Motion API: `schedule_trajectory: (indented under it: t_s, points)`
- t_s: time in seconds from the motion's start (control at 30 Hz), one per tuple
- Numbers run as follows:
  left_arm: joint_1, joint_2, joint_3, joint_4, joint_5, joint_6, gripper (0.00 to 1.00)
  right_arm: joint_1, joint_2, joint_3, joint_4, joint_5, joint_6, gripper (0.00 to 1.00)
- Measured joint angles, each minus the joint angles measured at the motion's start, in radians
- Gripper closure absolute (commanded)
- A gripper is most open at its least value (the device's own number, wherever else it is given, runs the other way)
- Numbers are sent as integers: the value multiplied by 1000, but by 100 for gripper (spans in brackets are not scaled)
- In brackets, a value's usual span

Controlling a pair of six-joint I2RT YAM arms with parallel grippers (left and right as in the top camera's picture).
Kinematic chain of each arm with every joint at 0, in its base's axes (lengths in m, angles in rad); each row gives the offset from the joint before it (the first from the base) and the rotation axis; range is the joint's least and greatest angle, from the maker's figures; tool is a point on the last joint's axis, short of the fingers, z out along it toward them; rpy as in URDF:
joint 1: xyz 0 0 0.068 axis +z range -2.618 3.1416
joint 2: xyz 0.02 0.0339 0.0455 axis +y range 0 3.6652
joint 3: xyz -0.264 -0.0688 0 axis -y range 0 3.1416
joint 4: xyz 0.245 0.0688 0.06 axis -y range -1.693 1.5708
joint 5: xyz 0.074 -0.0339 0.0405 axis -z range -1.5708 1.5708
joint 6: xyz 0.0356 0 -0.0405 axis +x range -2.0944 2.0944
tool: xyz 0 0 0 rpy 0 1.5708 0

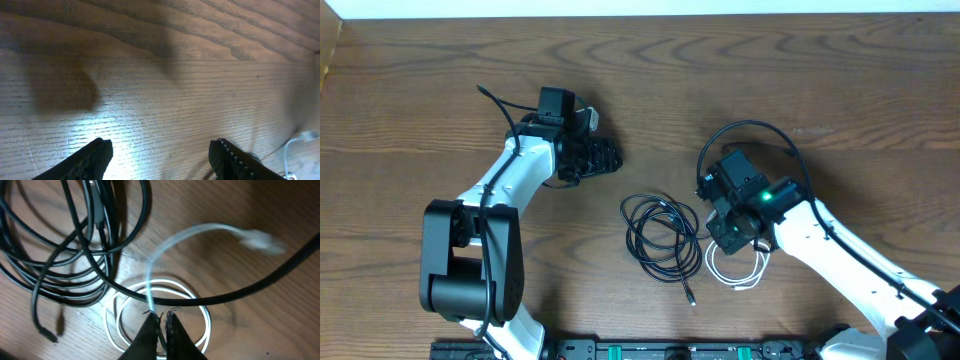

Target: Untangle cables

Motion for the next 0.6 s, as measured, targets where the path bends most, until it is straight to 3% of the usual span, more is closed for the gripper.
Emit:
schedule_trajectory:
  t_s: [0.3,0.6]
  points:
    - [0,0,0,0,0,0,33,0,-11,39,-74,2,-4,99]
    - [0,0,0,0,0,0,33,-6,-229,140,-98,-186,-125,99]
